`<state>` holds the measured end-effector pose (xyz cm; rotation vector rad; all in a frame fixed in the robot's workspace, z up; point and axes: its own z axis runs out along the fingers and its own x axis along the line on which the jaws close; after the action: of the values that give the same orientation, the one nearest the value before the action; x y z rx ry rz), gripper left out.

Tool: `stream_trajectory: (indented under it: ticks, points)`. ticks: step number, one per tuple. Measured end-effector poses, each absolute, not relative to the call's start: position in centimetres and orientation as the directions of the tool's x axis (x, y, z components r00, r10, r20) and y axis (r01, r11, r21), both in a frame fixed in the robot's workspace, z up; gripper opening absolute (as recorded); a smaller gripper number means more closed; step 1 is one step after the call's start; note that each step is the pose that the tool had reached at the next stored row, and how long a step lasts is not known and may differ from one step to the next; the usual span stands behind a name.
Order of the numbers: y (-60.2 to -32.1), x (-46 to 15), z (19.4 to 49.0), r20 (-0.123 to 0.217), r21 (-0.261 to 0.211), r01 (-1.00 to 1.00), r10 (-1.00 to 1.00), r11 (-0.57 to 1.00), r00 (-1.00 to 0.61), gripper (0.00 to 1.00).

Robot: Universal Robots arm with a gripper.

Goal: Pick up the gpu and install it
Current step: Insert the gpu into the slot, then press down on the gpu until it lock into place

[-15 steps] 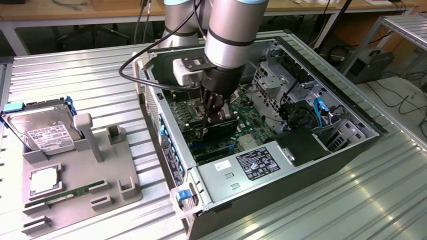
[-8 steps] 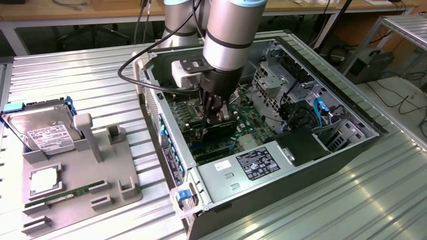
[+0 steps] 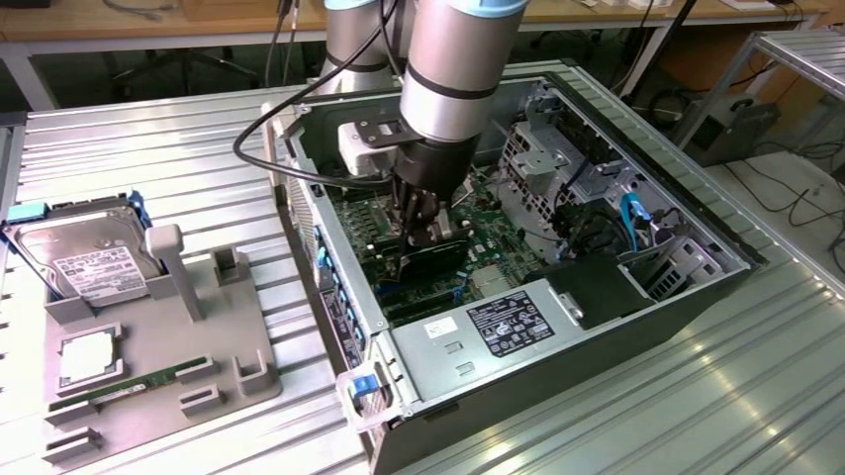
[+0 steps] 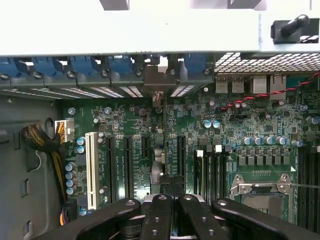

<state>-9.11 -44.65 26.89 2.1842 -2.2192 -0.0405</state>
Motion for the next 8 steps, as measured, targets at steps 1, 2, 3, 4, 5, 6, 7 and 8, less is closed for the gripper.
stream_trajectory:
  ticks: [1,2,3,4,5,6,7,8]
  points:
    - [-44.6,-9.1,27.0,0.0,0.037,-0.999,-1.0,0.016,-0.016,0.13]
    - [-44.6,-9.1,27.4,0.0,0.037,-0.999,-1.0,0.016,-0.016,0.13]
    - [-44.6,-9.1,28.1,0.001,0.038,-0.999,-1.0,0.016,-0.016,0.13]
    - [-44.6,-9.1,28.6,0.001,0.038,-0.999,-1.0,0.016,-0.016,0.13]
    - [-44.6,-9.1,28.9,0.001,0.038,-0.999,-1.0,0.016,-0.016,0.13]
    - [-44.6,-9.1,29.3,0.001,0.038,-0.999,-1.0,0.016,-0.016,0.13]
    - [-44.5,-9.1,29.5,0.002,0.038,-0.999,-1.0,0.016,-0.016,0.13]
    - [-44.5,-9.1,29.7,0.002,0.038,-0.999,-1.0,0.016,-0.016,0.13]
